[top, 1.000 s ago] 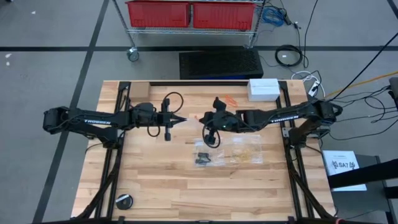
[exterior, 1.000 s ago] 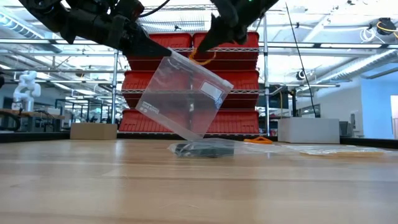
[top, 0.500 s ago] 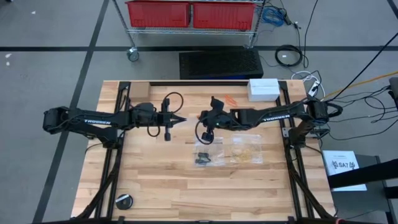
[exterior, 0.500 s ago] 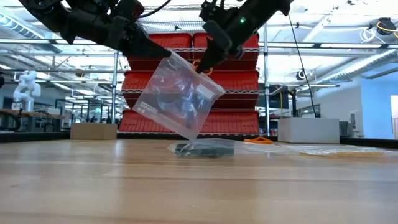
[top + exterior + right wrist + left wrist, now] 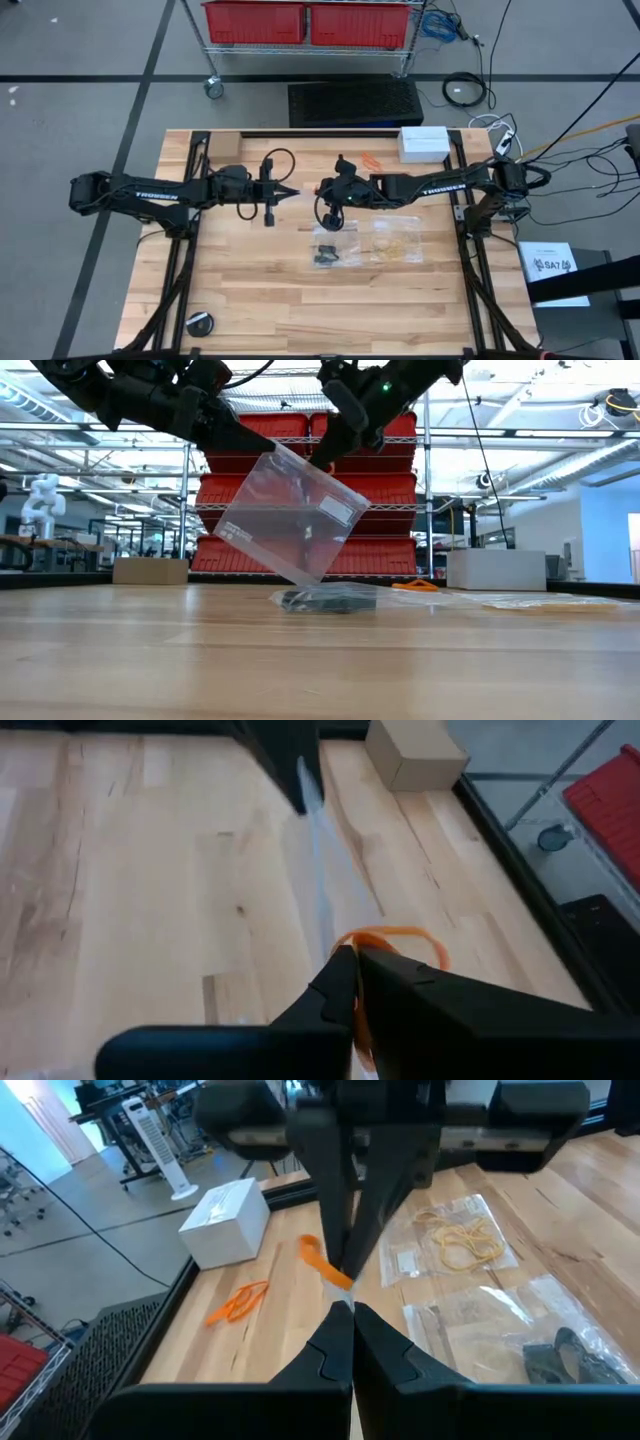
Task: Sort rubber bands
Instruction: Put the orange rubber band into the open transparent zip bag
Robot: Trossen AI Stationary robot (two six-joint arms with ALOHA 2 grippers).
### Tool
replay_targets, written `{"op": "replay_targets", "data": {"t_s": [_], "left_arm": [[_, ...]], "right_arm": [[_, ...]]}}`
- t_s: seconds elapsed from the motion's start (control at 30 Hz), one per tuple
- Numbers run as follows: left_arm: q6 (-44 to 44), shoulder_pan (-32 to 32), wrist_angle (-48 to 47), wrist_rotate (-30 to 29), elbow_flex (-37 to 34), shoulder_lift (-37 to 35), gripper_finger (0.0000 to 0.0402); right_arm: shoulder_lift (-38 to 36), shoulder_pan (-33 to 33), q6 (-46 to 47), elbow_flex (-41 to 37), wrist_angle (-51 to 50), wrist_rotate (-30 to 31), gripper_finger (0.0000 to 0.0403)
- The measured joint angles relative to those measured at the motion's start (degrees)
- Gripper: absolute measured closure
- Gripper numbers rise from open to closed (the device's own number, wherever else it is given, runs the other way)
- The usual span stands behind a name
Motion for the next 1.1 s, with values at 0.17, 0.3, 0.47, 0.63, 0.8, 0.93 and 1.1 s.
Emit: {"op": "replay_targets", "data": {"t_s": [0.17, 0.3, 0.47, 0.63, 0.8, 0.93, 1.1], "left_arm": [[0.0, 0.0, 0.6, 0.0, 0.0, 0.0, 0.0401], [0.0, 0.0, 0.6, 0.0, 0.0, 0.0, 0.0401], [0.0, 0.0, 0.5, 0.0, 0.0, 0.0, 0.0401], [-0.5, 0.0, 0.5, 0.0, 0.0, 0.0, 0.0401], [-0.6, 0.0, 0.3, 0.0, 0.0, 0.0, 0.0401], [-0.6, 0.0, 0.3, 0.0, 0.0, 0.0, 0.0401], [-0.6, 0.0, 0.3, 0.0, 0.0, 0.0, 0.0401]], "right_arm": [[0.4, -1.1, 2.3, 0.0, 0.5, -1.8, 0.0396], [0.4, -1.3, 2.4, 0.0, 0.2, -2.5, 0.0366], [0.4, -1.2, 2.4, 1.0, -0.9, -6.3, 0.0306], [0.4, -1.1, 2.4, 4.0, -2.1, -6.5, 0.0263], [0.4, -1.2, 2.4, 4.9, -3.1, -6.2, 0.0256], [0.4, -1.3, 4.4, 4.9, -6.9, -4.4, 0.0264], [0.4, -0.2, 4.0, 4.9, -8.1, -2.9, 0.0284]]}}
